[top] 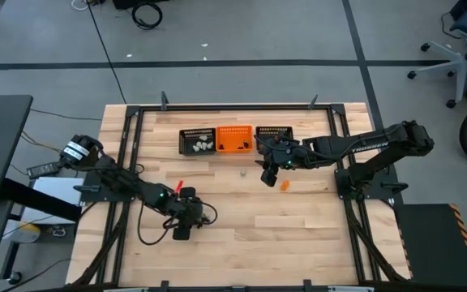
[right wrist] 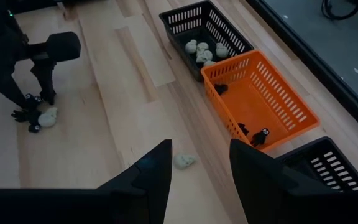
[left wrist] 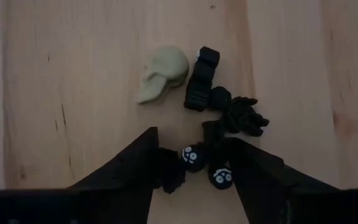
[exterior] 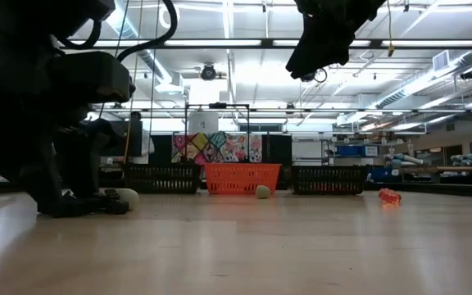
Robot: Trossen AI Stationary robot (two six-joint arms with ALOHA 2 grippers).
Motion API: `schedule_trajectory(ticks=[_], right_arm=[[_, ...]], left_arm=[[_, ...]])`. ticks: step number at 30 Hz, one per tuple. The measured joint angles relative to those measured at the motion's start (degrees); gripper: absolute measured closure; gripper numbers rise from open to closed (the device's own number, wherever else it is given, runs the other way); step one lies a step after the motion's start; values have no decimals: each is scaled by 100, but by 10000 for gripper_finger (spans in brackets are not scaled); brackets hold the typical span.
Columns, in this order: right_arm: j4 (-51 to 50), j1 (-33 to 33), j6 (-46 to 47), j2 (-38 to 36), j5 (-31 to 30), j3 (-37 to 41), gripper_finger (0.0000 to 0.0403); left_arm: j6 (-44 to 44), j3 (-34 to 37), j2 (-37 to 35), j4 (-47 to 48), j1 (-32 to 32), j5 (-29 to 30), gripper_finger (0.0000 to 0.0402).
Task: Sort Halloween decoration
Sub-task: Put the black skeleton toy into the orange bin
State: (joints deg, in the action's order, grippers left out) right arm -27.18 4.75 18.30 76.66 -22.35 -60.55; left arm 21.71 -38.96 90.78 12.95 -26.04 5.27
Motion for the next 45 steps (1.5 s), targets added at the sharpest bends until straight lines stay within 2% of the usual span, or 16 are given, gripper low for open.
schedule_trajectory(ticks=[9, 17, 24, 32, 38, 45], right_arm=[[0, 0, -4, 0, -2, 0, 238], [11, -14, -4, 0, -45, 0, 238], [61, -42, -4, 0, -48, 0, 238], [60, -42, 12, 0, -44, 0, 238], [101, -42, 3, 0, -39, 0, 238], [101, -42, -1, 0, -42, 0, 238]], left_arm=[[25, -90, 7, 169, 2, -137, 279], [-170, -406, 30, 713, 0, -143, 326], [-286, -483, 35, 763, 4, -139, 362], [-337, -626, -33, 923, 257, -57, 381], [-948, -967, -39, 1029, 553, -6, 383], [-1213, -1321, -42, 1135, 1076, 541, 383]])
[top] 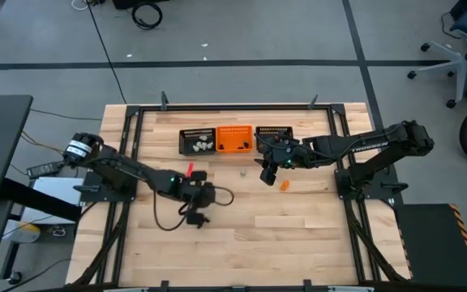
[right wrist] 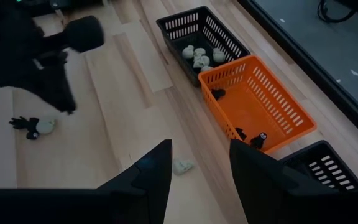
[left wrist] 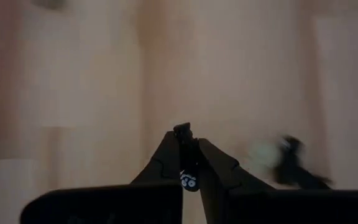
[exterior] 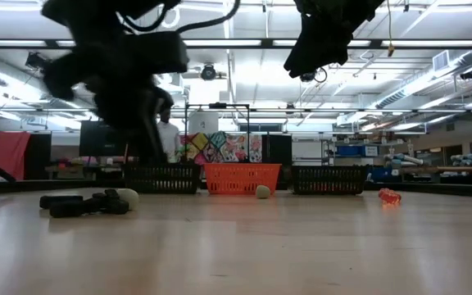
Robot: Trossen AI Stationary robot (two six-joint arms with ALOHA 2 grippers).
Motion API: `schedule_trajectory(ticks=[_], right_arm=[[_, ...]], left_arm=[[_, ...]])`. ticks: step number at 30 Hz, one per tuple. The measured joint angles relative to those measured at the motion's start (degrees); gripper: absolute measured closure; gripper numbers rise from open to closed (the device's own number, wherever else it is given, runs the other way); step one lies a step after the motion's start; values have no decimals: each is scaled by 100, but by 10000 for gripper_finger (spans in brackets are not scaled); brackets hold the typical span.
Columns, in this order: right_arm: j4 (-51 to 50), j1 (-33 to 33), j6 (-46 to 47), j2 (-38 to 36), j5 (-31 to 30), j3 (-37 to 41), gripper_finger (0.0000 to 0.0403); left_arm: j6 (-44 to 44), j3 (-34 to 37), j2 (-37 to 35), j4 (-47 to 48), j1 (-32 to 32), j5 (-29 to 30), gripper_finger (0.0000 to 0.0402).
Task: Sort Halloween decoration
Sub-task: Put the black skeleton toy into the orange bin
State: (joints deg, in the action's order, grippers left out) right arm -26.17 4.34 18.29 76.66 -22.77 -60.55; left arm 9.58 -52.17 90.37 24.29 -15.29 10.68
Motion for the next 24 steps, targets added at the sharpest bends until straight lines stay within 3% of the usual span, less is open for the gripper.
schedule_trajectory(ticks=[9, 16, 24], right_arm=[[0, 0, 0, 0, -2, 0, 238], [-2, 0, 0, 0, -4, 0, 238], [-7, 0, 0, 0, -4, 0, 238]], left_arm=[[-546, -304, -9, -220, 847, 523, 383], [-1132, -312, -11, -993, 1548, 580, 383], [-1479, -314, -11, -1263, 2194, 579, 383]])
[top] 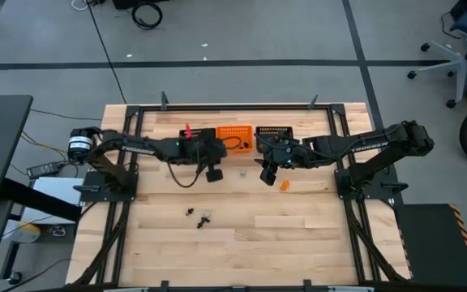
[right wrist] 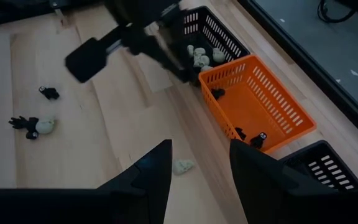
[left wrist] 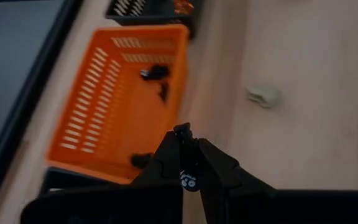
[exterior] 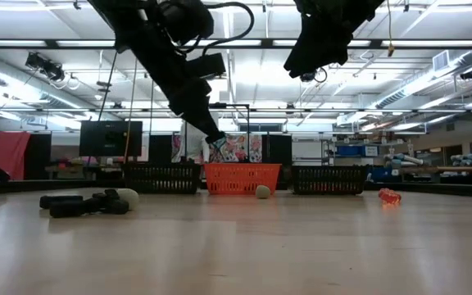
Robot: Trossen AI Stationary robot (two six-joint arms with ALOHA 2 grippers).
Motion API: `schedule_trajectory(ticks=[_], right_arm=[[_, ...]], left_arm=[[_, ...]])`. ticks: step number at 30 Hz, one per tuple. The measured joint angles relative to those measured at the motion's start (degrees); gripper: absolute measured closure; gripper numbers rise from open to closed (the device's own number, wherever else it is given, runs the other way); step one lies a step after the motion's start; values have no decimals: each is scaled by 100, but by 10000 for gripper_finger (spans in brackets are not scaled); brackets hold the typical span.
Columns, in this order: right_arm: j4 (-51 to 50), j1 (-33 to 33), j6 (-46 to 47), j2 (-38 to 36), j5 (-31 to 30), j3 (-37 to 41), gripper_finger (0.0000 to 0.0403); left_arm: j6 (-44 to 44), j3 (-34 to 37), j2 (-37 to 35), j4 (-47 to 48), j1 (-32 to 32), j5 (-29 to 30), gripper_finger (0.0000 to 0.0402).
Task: Sort Halloween decoration
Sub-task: Put the black skeleton toy into the orange bin, then put the white skull toy into the left black bin
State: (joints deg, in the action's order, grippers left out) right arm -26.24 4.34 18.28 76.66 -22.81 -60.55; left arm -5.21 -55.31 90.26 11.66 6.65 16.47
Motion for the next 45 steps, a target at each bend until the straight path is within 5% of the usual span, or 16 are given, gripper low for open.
schedule_trajectory(ticks=[23, 37, 45], right_arm=[[-109, -120, -4, 0, -47, 0, 238], [-115, -120, 15, 1, -22, 0, 238], [-173, -120, 8, 2, -20, 0, 238]], left_arm=[[-459, -23, 820, -1354, 706, -26, 377], [275, -23, 928, -1397, 951, -26, 238], [415, -27, 331, -1423, 547, -29, 226]])
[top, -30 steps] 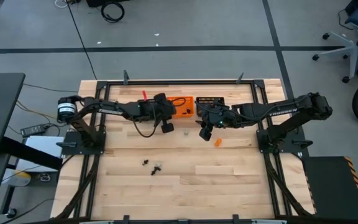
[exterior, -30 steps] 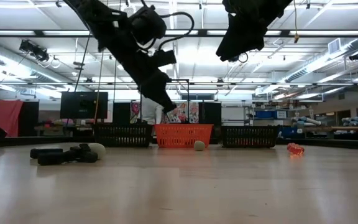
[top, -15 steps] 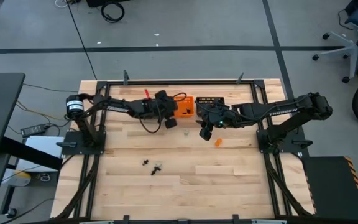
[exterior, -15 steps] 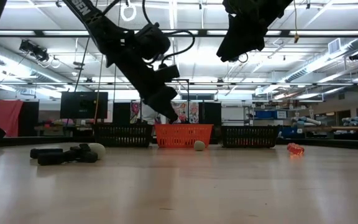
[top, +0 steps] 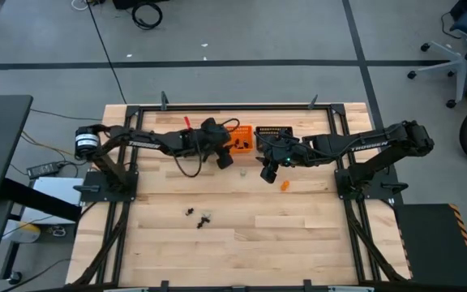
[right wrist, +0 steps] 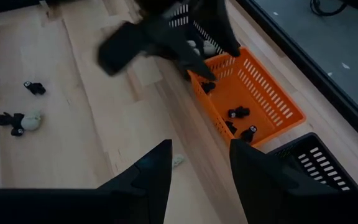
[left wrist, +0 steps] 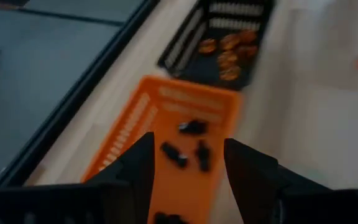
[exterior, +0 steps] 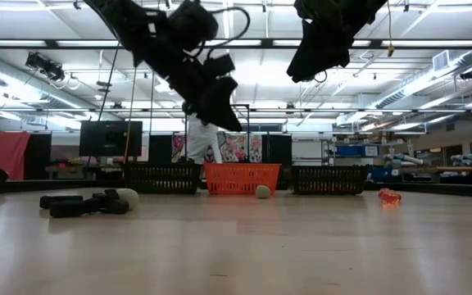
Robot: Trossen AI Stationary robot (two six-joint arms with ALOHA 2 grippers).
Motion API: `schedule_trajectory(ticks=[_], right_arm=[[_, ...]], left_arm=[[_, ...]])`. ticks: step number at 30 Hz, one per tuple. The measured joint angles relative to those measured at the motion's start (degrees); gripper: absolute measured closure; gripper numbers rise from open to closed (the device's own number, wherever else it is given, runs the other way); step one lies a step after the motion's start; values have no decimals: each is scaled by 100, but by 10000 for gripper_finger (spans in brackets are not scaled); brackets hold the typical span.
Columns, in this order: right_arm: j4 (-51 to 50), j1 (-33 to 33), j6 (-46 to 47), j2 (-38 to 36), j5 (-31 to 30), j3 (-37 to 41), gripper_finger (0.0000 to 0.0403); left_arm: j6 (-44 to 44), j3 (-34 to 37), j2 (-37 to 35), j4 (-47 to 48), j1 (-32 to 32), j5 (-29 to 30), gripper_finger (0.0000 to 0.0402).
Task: Sort Halloween decoration
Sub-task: Put the white skull toy into the left black bin
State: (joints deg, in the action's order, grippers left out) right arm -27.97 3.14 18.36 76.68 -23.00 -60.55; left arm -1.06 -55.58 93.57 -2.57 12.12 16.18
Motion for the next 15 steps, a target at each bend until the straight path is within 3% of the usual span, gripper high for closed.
schedule_trajectory(ticks=[7, 15], right_arm=[[-11, -1, -46, -2, -103, 1, 238], [-55, -4, -54, -2, -98, 1, 238]], left_arm=[[407, -3, 43, -86, -475, -953, 226], [614, 0, 573, -135, -1004, -1006, 226]])
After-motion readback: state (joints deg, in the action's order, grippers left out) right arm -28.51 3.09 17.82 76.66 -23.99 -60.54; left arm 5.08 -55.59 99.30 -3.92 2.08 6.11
